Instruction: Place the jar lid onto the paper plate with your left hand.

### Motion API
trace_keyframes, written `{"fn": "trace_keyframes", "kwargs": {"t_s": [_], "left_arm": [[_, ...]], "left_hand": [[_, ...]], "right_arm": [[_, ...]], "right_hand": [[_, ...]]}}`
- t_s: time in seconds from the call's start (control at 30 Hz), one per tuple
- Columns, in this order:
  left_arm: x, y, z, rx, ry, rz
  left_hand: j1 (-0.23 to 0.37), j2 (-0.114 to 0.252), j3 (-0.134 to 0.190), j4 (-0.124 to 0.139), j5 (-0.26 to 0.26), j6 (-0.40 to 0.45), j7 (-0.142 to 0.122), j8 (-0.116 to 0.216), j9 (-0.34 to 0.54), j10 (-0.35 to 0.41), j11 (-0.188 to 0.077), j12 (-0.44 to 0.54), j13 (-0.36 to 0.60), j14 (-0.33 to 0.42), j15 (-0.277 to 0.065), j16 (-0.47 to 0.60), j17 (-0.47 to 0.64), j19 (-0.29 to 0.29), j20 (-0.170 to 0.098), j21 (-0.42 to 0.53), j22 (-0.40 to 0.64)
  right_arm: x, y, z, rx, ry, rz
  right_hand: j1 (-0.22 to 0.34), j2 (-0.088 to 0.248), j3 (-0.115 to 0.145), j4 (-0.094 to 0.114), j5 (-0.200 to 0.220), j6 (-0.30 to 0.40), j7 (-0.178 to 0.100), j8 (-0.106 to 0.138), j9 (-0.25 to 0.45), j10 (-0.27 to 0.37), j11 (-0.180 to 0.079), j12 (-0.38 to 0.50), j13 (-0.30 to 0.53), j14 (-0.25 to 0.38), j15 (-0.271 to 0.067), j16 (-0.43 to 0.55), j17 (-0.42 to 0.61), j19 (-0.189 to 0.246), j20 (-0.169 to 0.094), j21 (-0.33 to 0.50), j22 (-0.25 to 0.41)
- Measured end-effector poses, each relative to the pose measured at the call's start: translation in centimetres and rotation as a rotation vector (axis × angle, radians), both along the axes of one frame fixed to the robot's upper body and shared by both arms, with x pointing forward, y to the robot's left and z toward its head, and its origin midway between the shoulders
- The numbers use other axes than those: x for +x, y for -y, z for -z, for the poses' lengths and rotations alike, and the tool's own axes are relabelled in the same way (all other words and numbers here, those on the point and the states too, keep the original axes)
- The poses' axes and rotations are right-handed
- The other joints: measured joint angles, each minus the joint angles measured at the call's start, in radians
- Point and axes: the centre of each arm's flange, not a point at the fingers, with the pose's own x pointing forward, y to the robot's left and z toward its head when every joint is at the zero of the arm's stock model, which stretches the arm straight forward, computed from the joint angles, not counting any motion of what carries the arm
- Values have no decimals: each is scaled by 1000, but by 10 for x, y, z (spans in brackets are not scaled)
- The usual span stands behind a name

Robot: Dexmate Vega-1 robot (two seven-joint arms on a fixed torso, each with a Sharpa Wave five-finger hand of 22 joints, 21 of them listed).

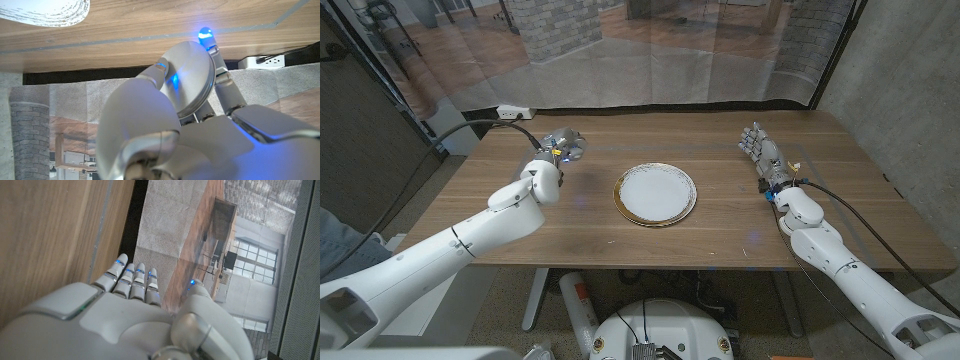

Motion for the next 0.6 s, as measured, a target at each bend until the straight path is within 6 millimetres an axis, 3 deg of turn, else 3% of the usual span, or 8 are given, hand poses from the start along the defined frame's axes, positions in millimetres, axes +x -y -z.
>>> {"fn": "trace_keyframes", "kwargs": {"t_s": [0.6], "left_arm": [[1, 8, 0, 23, 21, 45]], "left_hand": [[-5, -5, 13, 0, 5, 5, -5, 4, 0, 11, -7, 0, 9, 0, 0, -10, 9, -17, -17, 7, 0]], "right_arm": [[-2, 1, 0, 4, 3, 4]], "right_hand": [[0, 0, 0, 0, 0, 0, 0, 0, 0, 0, 0, 0, 0, 0, 0, 0, 0, 9, 2, -8, 0]]}}
